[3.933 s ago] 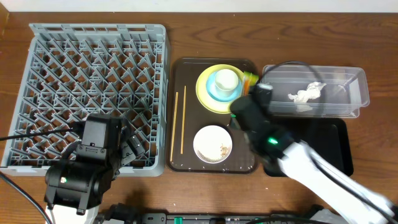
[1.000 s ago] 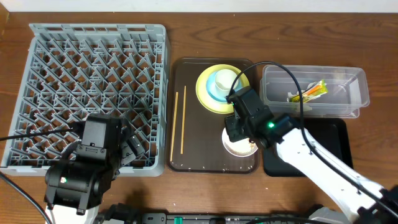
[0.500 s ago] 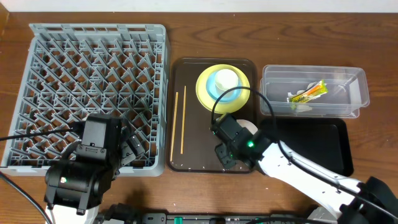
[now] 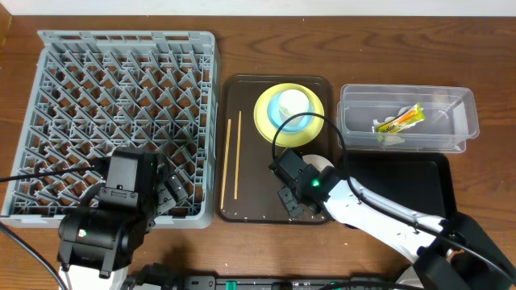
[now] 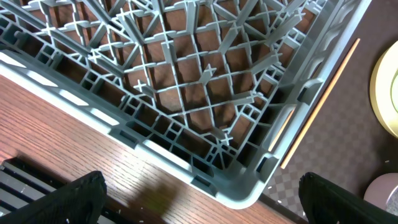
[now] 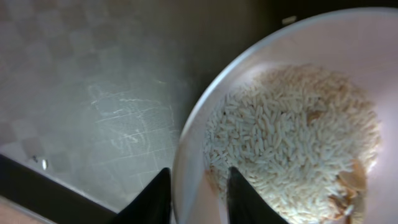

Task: Sort waste into correct bins and load items into the dishwasher
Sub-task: 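Grasp the rim of the white rice bowl with the right gripper, then carry the rice bowl over the black tray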

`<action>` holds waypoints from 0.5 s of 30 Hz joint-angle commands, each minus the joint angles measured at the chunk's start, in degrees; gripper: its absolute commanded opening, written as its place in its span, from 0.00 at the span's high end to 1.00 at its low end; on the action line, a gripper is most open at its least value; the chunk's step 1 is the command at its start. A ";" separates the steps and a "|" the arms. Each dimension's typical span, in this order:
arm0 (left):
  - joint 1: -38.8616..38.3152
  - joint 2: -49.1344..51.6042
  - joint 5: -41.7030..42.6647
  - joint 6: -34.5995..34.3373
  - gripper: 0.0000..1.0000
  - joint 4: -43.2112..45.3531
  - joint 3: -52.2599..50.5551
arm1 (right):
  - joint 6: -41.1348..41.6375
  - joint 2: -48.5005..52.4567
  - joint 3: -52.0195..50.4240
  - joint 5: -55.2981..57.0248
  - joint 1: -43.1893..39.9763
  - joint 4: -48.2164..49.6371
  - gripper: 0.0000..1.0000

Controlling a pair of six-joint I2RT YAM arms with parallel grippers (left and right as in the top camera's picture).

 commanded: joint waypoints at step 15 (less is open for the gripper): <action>0.24 -0.09 -0.94 0.33 0.00 -0.28 0.35 | 3.19 -1.99 2.51 -5.05 0.59 -0.72 0.99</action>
